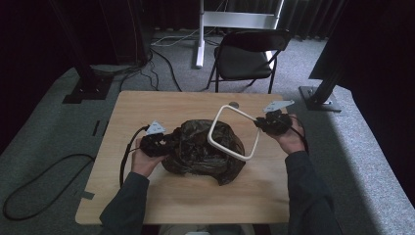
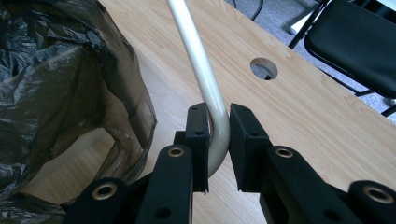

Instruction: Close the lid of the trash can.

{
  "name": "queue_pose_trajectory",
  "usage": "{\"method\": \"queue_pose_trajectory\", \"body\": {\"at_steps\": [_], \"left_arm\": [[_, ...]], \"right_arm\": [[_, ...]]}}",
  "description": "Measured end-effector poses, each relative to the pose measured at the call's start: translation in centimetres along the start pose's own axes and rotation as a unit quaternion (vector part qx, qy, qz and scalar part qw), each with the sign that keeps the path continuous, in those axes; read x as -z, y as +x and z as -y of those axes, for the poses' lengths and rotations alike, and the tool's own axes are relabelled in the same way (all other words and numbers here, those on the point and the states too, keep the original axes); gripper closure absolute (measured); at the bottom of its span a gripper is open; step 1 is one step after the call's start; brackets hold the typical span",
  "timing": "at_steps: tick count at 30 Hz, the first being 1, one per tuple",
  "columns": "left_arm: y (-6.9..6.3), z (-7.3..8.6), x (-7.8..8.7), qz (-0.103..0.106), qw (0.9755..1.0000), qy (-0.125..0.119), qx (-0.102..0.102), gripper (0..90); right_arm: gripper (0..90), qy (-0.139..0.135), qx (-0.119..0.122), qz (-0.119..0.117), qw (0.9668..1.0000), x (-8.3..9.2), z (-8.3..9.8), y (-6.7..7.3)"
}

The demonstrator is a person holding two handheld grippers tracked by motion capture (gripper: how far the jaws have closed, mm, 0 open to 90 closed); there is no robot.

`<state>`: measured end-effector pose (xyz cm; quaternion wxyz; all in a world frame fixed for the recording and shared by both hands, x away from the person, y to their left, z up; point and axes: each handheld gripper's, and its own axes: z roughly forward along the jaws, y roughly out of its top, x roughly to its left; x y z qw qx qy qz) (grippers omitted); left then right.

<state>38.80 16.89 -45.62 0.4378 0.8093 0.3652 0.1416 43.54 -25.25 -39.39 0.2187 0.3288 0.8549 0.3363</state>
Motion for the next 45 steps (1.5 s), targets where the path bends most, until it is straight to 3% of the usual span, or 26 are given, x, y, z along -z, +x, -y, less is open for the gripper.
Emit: {"method": "queue_pose_trajectory", "body": {"at_steps": [26, 45], "left_arm": [[-1.0, -0.2, -0.7, 0.017, 0.9998, -0.004, -0.009, 51.9], [-0.7, -0.2, 0.8, 0.015, 0.9996, -0.022, -0.008, 51.4]], "right_arm": [[78.9, -0.007, 0.029, -0.028, 0.9992, 0.0, -1.9, 1.5], [78.9, -0.020, 0.046, -0.063, 0.9967, -0.8, -3.2, 3.1]]}}
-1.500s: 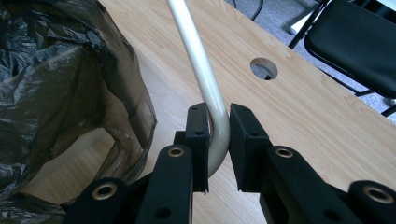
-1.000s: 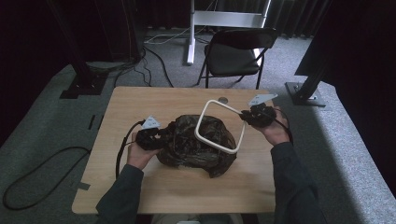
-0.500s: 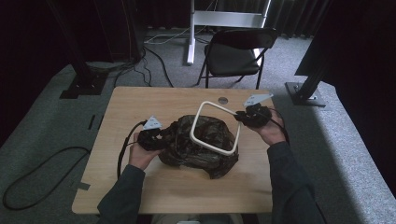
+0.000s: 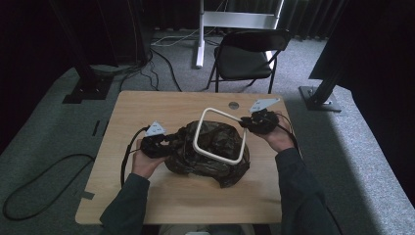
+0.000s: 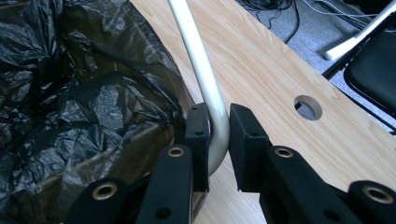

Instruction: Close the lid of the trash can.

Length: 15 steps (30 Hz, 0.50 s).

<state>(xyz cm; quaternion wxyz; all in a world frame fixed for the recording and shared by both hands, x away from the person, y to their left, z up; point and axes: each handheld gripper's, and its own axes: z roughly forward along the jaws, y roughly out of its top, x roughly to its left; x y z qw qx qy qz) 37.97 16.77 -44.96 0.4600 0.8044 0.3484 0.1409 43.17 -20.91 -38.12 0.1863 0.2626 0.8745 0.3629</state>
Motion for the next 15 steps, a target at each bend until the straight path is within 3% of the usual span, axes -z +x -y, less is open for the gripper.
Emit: {"method": "queue_pose_trajectory", "body": {"at_steps": [15], "left_arm": [[-0.2, -0.4, 0.9, 0.007, 0.9999, -0.012, 0.000, 51.3]], "right_arm": [[78.9, -0.003, 0.014, -0.017, 0.9998, -1.0, -1.4, 0.7]]}}
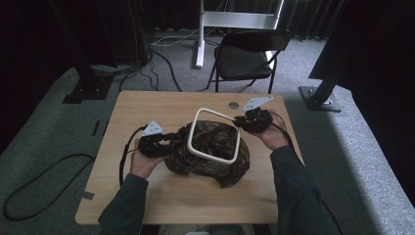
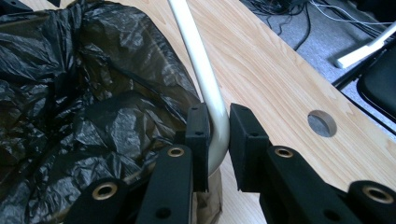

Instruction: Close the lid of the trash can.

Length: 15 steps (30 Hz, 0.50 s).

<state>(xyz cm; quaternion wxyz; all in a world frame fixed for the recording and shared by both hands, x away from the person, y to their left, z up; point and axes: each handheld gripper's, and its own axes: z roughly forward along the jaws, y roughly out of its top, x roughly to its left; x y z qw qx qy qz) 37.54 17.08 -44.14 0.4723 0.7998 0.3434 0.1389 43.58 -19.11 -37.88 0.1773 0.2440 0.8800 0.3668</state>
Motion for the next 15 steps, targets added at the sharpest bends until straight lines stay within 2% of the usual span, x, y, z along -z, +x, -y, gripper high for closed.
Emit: {"method": "queue_pose_trajectory", "body": {"at_steps": [15], "left_arm": [[-0.2, -0.1, 0.2, 0.009, 1.0000, -0.003, 0.001, 51.3]], "right_arm": [[78.8, 0.006, 0.011, -0.010, 0.9999, -1.1, -0.7, 0.4]]}}
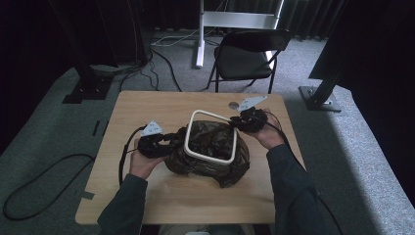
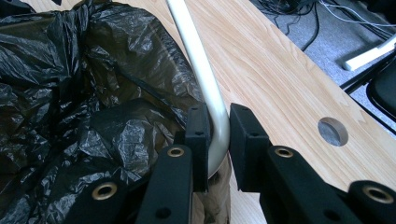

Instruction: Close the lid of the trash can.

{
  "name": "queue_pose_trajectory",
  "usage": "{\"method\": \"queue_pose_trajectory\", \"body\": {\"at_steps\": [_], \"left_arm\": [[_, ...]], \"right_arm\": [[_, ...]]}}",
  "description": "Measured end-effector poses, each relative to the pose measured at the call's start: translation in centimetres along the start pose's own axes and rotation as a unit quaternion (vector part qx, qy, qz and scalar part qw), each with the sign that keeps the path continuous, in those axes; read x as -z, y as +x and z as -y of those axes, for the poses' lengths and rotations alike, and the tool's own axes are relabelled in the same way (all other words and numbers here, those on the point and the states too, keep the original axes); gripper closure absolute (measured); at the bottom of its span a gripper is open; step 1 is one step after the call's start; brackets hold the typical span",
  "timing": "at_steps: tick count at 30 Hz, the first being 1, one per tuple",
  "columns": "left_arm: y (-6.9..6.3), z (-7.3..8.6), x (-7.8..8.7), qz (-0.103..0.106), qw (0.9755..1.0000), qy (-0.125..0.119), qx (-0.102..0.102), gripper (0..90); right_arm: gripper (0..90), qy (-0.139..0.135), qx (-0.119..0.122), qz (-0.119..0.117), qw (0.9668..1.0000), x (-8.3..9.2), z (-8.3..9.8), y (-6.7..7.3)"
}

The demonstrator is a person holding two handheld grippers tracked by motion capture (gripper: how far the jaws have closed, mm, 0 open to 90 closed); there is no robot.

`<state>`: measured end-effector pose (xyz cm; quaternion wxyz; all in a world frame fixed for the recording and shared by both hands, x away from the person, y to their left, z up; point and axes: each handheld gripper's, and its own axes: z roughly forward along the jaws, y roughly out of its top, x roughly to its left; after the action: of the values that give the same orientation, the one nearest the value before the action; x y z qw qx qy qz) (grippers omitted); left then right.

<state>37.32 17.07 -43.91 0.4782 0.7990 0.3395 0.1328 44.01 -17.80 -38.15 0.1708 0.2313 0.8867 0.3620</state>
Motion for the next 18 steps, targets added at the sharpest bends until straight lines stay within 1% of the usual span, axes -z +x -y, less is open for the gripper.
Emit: {"method": "queue_pose_trajectory", "body": {"at_steps": [8, 18], "left_arm": [[-0.1, 0.0, -0.2, 0.004, 1.0000, 0.005, -0.002, 51.3], [0.0, 0.0, 0.2, 0.000, 1.0000, 0.000, 0.000, 51.3]], "right_arm": [[78.7, 0.005, -0.005, -0.007, 1.0000, -0.7, 0.0, 0.0], [79.8, 0.008, -0.007, -0.010, 0.9999, -1.5, 0.1, 0.2]]}}
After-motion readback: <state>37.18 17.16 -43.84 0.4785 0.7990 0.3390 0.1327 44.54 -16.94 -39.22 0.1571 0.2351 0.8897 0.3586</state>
